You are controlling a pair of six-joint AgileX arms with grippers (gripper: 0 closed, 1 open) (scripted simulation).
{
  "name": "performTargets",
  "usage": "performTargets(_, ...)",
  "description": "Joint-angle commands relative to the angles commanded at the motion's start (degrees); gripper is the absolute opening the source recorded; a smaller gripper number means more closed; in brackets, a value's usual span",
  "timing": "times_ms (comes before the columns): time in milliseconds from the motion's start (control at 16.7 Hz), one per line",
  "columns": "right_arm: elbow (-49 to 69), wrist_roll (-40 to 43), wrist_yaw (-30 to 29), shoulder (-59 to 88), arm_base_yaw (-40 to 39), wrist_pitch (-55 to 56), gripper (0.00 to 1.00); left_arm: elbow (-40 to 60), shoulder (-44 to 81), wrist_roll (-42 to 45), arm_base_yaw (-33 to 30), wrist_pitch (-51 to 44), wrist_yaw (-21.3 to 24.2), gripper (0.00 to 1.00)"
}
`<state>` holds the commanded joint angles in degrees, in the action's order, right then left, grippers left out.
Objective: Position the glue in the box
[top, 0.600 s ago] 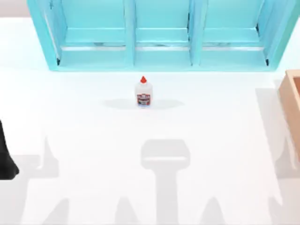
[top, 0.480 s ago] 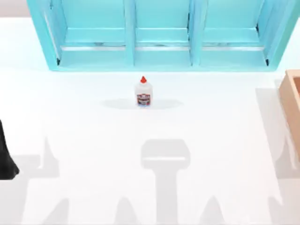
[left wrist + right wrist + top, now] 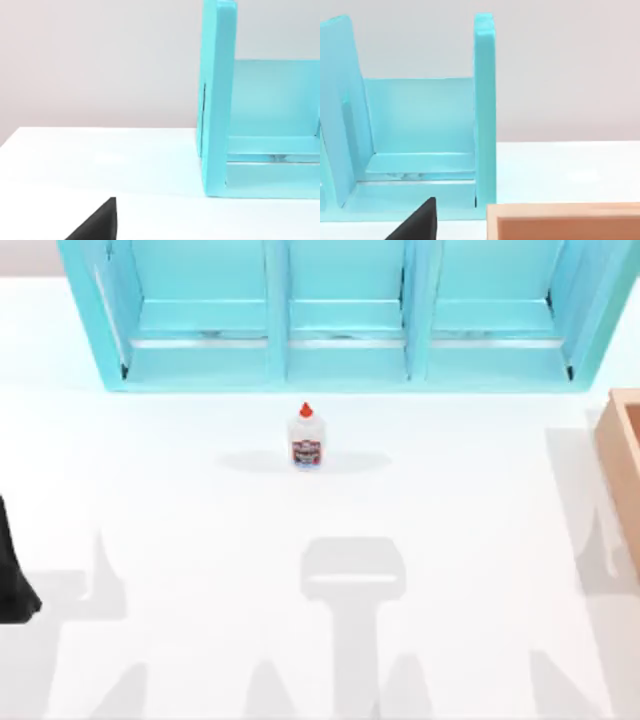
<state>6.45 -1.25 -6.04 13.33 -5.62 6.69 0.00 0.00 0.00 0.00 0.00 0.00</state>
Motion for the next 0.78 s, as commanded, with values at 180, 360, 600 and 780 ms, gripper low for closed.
performTargets(180, 3.92, -0.60, -3.83, 8.61, -3.59, 4.07, 1.00, 0.00, 0.00, 0.00, 0.00, 0.00, 0.00, 1.00)
performTargets(360, 7.78, -1.21, -7.59, 17.14, -7.12, 8.07, 1.00, 0.00, 0.00, 0.00, 0.00, 0.00, 0.00, 1.00)
performTargets(600, 12.72, -2.05, -12.28, 28.06, -11.81, 13.21, 1.00, 0.00, 0.00, 0.00, 0.00, 0.00, 0.00, 1.00)
performTargets(780, 16.47, -2.80, -15.78, 36.40, -15.42, 17.09, 1.00, 0.00, 0.00, 0.00, 0.00, 0.00, 0.00, 1.00)
